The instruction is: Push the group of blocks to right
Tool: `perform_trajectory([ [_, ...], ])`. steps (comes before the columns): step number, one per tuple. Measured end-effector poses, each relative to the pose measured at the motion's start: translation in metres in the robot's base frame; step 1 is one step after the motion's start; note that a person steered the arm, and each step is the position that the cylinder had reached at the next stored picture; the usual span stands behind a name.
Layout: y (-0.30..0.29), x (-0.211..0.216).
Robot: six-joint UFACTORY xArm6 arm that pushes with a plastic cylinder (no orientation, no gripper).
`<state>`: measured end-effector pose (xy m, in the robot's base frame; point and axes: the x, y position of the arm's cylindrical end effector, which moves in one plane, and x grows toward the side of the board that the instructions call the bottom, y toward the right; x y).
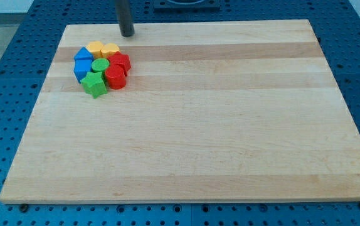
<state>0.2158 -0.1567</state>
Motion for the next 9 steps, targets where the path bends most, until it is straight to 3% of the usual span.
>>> perform_trajectory([
  [1, -0.02, -0.024],
  [4, -0.06, -0.021],
  [5, -0.1, 0.016],
  [7, -0.118, 0.068],
  [8, -0.118, 0.066],
  [9, -0.096, 0.09],
])
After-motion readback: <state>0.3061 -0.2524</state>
